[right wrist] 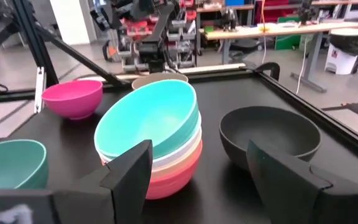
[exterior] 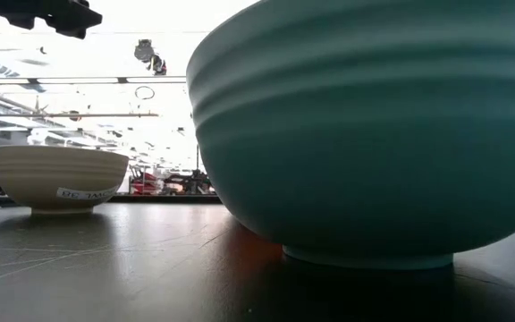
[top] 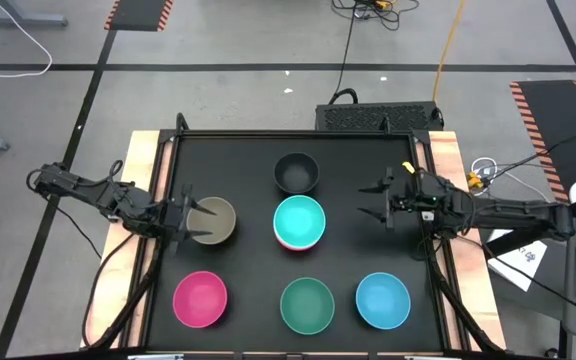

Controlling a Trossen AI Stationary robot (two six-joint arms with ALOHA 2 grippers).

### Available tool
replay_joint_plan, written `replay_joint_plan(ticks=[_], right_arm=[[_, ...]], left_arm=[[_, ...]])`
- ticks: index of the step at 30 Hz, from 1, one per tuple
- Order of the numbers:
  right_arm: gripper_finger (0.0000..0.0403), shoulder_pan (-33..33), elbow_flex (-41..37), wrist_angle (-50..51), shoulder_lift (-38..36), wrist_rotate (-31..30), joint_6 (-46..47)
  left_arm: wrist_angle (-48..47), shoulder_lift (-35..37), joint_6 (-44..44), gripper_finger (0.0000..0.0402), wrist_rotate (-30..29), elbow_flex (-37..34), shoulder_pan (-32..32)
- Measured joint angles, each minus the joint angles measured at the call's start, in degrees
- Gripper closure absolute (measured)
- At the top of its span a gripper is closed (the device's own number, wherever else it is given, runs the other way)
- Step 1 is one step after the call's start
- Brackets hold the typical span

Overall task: Nest bowls inside each other
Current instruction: Stack the gray bowl on the light blue bowl

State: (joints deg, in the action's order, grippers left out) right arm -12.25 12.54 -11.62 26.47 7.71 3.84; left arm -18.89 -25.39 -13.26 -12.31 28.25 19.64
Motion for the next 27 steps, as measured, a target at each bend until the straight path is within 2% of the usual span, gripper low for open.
replay_joint_plan(ticks=[4,7,11,13,16,20,24,27], right_arm=[[0.0151,0.0,-2.57,-2.41,-0.98,0.03,0.25],[0.0151,0.0,-3.51,-3.36,-1.08,0.15,0.17],[0.0151,-0.02,-3.72,-4.94,-1.11,2.59,0.03],[0.0151,0.0,-3.72,-5.12,-1.09,3.1,0.02],[0.0151,0.0,-3.72,-5.34,-1.08,3.08,0.02],[0.0151,0.0,-3.72,-5.4,-1.08,3.09,-0.07],[0.0151,0.0,-3.72,-6.45,-1.08,3.1,-0.13],[0.0151,0.0,-3.72,-7.22,-1.08,3.15,0.01]], left_arm=[[0.55,0.0,0.59,0.017,-5.74,0.0,0.0],[5.03,0.0,1.45,0.017,-11.04,0.0,-0.26],[6.83,-0.35,1.34,0.017,-13.03,3.05,-1.73],[4.96,-1.64,2.82,0.017,-14.74,6.42,-3.36],[-5.47,-4.9,7.24,0.017,-16.24,13.33,-7.11],[-19.04,-10.69,11.75,0.017,-15.87,22.63,-14.14],[-24.46,-16.19,12.57,0.017,-8.32,28.5,-21.83],[-28.23,-20.07,12.52,0.017,-4.54,30.09,-28.45]])
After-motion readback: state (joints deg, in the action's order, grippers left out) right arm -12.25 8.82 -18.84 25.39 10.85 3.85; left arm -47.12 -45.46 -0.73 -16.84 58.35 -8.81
